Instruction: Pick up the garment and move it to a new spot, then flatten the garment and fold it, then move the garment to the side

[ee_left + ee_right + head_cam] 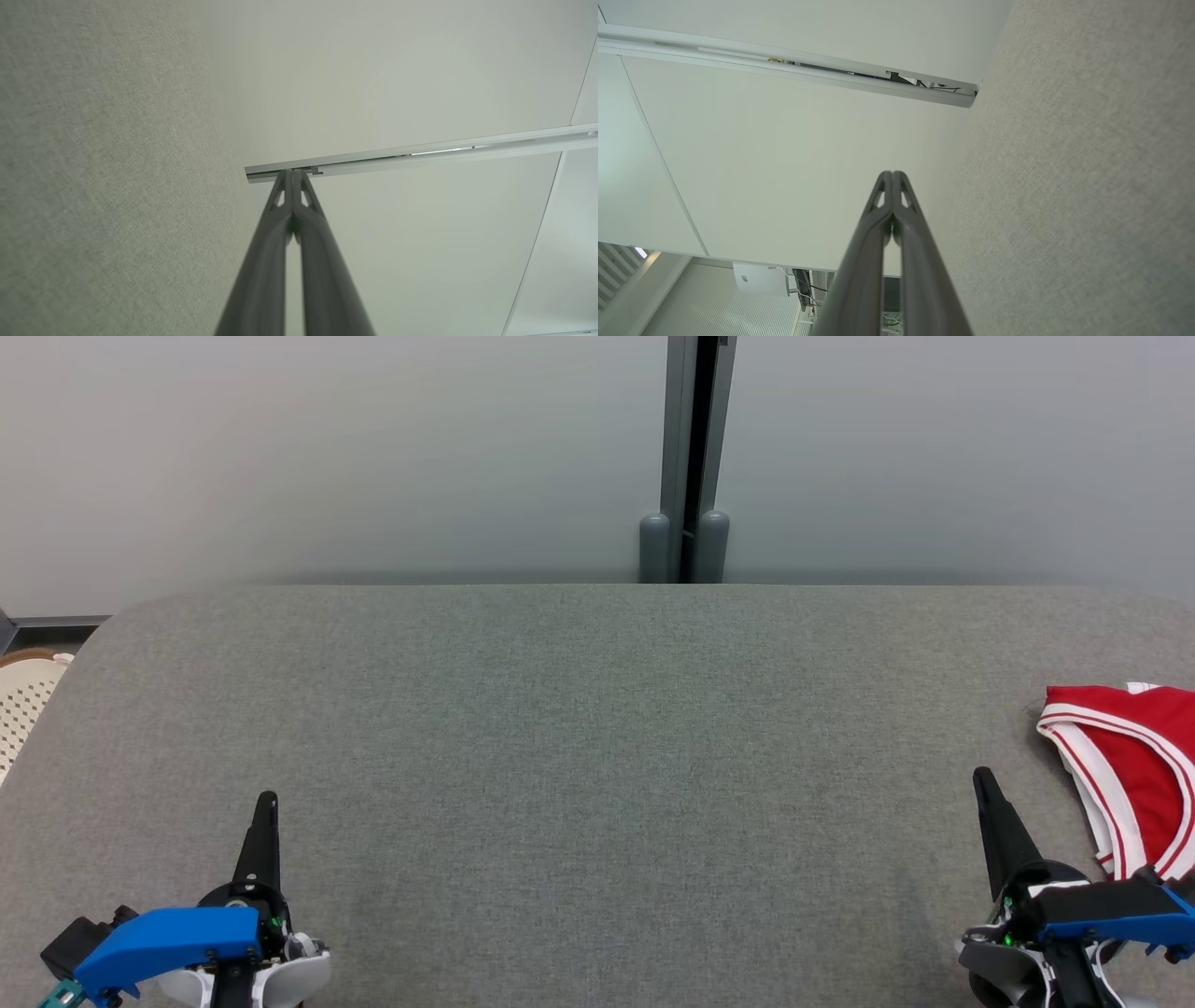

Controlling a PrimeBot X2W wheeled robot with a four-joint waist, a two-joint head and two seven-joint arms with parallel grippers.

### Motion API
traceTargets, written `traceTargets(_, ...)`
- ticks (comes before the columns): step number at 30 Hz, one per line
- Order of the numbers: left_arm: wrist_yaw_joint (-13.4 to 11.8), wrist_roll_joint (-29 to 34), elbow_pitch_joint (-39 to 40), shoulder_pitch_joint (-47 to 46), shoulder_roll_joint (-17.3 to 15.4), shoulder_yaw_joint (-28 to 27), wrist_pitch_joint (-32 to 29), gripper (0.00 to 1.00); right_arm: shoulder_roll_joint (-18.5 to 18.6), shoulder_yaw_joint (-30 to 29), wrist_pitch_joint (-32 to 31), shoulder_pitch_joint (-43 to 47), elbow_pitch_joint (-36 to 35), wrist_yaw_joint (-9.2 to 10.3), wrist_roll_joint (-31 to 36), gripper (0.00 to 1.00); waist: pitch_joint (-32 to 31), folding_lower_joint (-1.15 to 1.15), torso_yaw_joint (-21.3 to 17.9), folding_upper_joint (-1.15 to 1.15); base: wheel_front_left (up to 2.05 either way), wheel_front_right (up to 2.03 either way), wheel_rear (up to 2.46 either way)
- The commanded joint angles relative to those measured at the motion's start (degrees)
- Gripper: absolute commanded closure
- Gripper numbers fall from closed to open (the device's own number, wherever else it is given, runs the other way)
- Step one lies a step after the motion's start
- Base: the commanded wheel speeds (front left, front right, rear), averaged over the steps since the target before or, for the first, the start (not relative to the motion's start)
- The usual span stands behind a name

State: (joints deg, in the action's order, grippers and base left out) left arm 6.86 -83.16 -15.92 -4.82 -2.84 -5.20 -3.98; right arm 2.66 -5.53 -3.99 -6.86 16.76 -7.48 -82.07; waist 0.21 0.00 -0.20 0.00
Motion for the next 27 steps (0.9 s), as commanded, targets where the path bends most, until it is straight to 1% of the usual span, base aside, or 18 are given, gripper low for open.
traceTargets(1,0.3,-1.2,0.6,-1.0,-0.1,-0.5,-0.5,1.00,0.3,-0.2,-0.5,0.5,-0.8,-0.02,-1.5,1.00,0.0,0.00,0.0,0.00,0.00,0.00,0.00)
traceTargets(22,0.9,-9.4,2.1,-1.8,-0.1,-1.4,-2.7,1.00,0.4,-1.1,-2.7,1.0,-3.0,-0.02,-10.5,1.00,0.0,0.00,0.2,0.00,0.00,0.00,0.00)
traceTargets(27,0.7,-9.3,2.1,-1.7,-0.1,-1.4,-2.8,1.00,0.4,-1.1,-2.8,1.0,-3.0,-0.02,-10.4,1.00,0.0,0.00,0.2,0.00,0.00,0.00,0.00)
